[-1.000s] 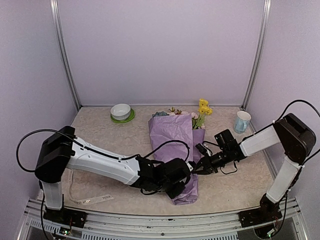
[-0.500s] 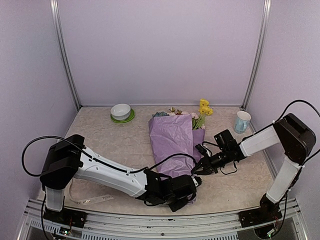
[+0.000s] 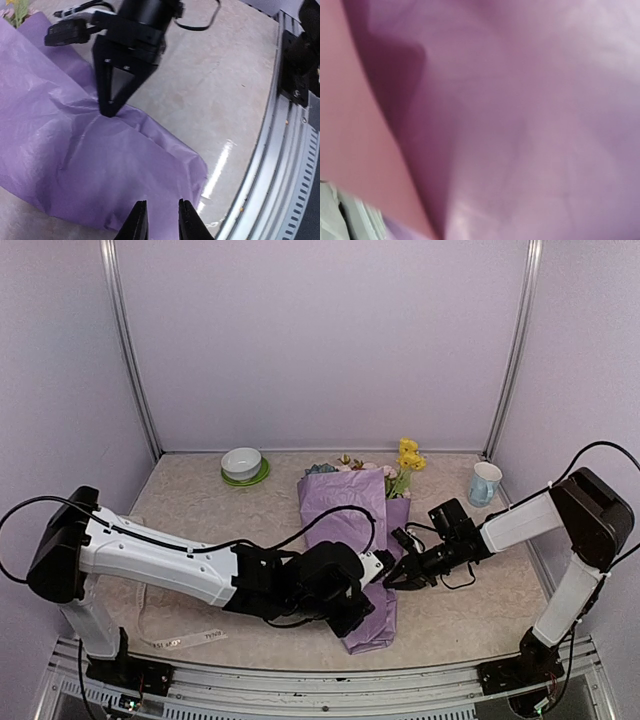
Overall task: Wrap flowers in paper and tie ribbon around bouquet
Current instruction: Press the fold line on the folded wrapping paper, then pick up the ribbon from the corner of the board.
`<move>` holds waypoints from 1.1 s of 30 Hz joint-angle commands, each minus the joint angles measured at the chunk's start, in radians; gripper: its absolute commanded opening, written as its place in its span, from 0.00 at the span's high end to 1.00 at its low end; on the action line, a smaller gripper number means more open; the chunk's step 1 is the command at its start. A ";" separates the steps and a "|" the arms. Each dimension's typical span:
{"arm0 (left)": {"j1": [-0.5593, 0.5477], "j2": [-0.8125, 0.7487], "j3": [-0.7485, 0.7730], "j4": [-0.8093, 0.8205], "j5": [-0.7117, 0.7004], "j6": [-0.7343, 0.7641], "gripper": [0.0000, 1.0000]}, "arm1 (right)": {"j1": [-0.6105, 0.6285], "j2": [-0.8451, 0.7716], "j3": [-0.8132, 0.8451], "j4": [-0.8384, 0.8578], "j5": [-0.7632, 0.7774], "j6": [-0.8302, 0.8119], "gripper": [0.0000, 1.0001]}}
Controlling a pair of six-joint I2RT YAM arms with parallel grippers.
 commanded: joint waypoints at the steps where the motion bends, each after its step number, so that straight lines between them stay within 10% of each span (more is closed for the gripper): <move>1: 0.016 0.108 0.013 -0.066 -0.015 -0.023 0.80 | 0.008 -0.017 0.012 -0.020 0.018 -0.012 1.00; 17: -0.069 0.074 -0.051 -0.103 0.077 -0.105 0.83 | 0.007 -0.020 0.025 -0.038 0.022 -0.026 1.00; 24: 0.177 -0.088 -0.048 -0.351 -0.172 -0.402 0.34 | 0.007 -0.025 0.028 -0.046 0.022 -0.041 1.00; 33: 0.714 -0.425 -0.395 -0.471 -0.238 -0.705 0.02 | 0.008 -0.022 0.020 -0.036 0.012 -0.054 1.00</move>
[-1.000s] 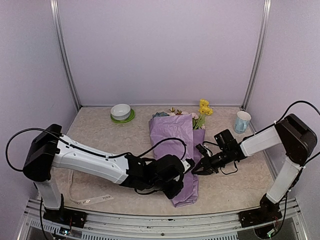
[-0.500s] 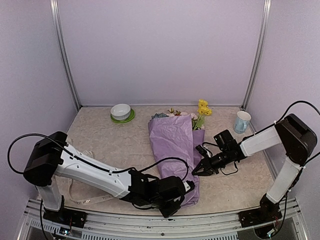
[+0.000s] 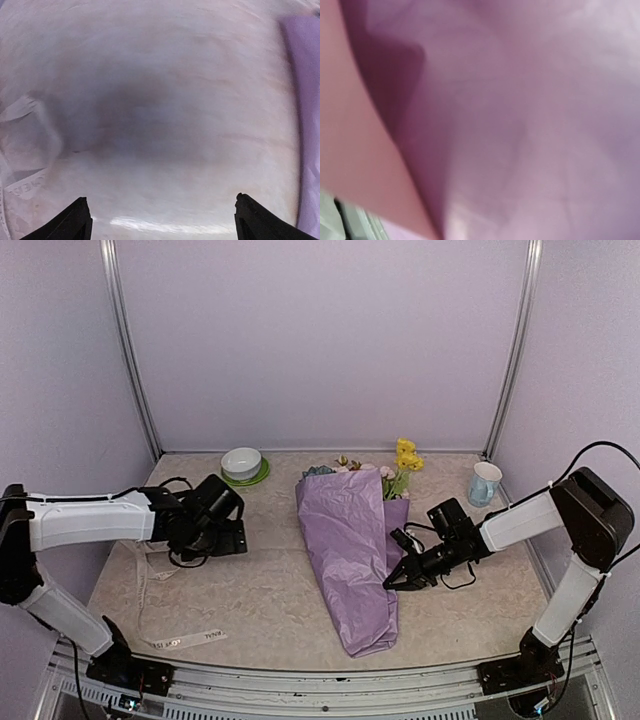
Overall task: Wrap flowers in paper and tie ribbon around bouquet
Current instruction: Pick up the ribbon from the corner of the board.
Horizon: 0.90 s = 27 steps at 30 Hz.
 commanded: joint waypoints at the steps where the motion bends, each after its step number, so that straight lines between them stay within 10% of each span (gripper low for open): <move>1: 0.229 -0.158 -0.203 -0.048 -0.002 -0.122 0.02 | 0.003 -0.016 0.008 0.003 0.008 -0.021 1.00; 16: 0.433 0.057 -0.254 0.199 0.051 0.109 0.12 | 0.002 -0.002 -0.001 0.010 -0.004 -0.031 1.00; 18: 0.457 0.104 -0.258 0.233 0.072 0.120 0.27 | 0.003 -0.004 -0.005 0.011 -0.004 -0.029 1.00; 23: 0.456 0.141 -0.253 0.337 0.178 0.164 1.00 | 0.003 -0.014 -0.009 0.006 -0.001 -0.030 1.00; 27: 0.325 0.041 -0.148 0.311 0.139 0.184 1.00 | 0.002 -0.018 -0.010 0.003 0.004 -0.030 1.00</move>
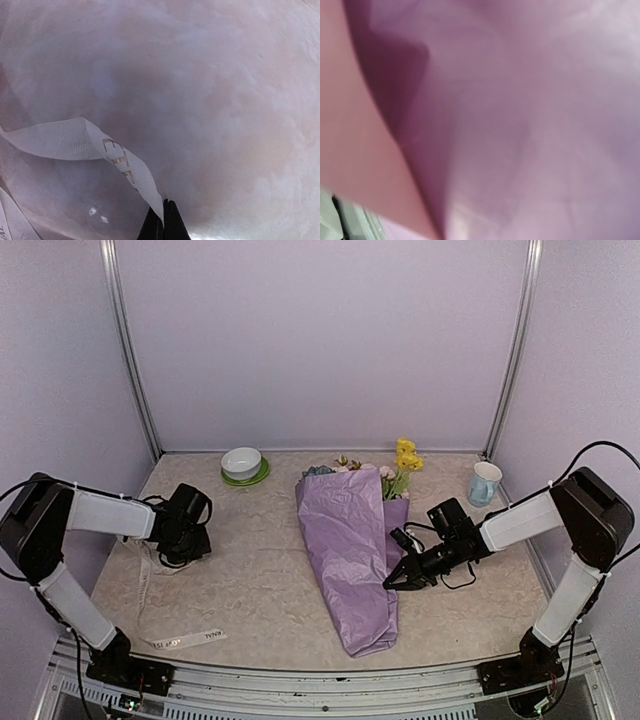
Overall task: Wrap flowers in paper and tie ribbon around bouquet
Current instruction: Pick up the ribbon from the corner of the board.
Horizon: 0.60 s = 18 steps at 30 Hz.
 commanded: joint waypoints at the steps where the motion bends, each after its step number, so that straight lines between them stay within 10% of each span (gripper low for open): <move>1: -0.157 -0.106 0.141 -0.034 0.000 0.057 1.00 | 0.002 -0.016 -0.009 0.001 0.006 -0.015 1.00; 10: -0.542 -0.268 0.662 -0.250 -0.325 0.229 1.00 | 0.002 -0.011 -0.014 0.005 0.009 -0.012 1.00; 18: -0.785 -0.448 0.619 -0.061 -0.481 0.382 1.00 | 0.002 -0.004 -0.008 0.002 0.006 -0.012 1.00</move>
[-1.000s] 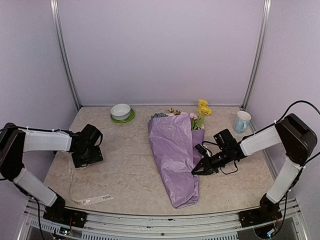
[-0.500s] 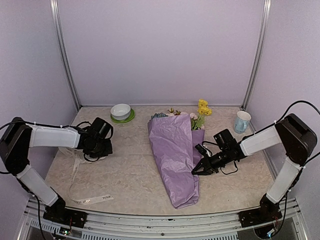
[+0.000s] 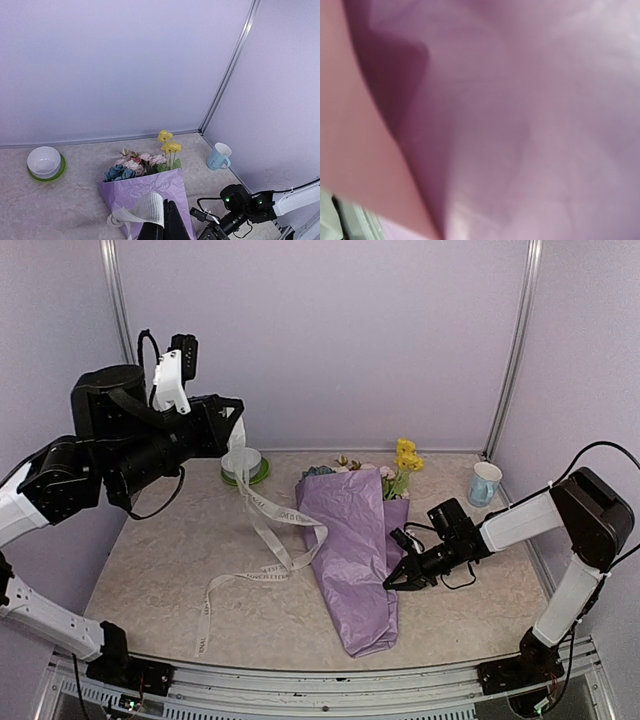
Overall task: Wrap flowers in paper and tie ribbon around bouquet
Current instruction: Pick up the ribbon from the corner of the board, then place the ribbon at the center of the board.
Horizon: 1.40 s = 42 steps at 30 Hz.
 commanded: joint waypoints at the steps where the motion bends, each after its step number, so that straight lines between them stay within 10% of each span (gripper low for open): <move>1: -0.017 -0.048 -0.054 0.023 -0.169 0.061 1.00 | 0.002 -0.002 -0.003 -0.001 0.005 -0.013 1.00; 9: 0.201 -0.091 0.104 -0.632 -0.481 -0.495 1.00 | 0.002 -0.003 0.002 -0.014 0.006 -0.020 1.00; 25: 0.753 -0.111 -0.181 -0.637 -0.291 -0.511 0.99 | 0.003 -0.014 0.007 -0.019 0.011 -0.016 1.00; 30: 0.876 -0.082 -0.237 -0.614 -0.261 -0.458 0.03 | 0.003 -0.011 0.014 -0.008 0.003 -0.006 1.00; 42: 0.744 0.269 -0.179 -0.849 -0.335 -0.659 0.01 | 0.002 -0.015 0.013 -0.030 0.011 -0.017 1.00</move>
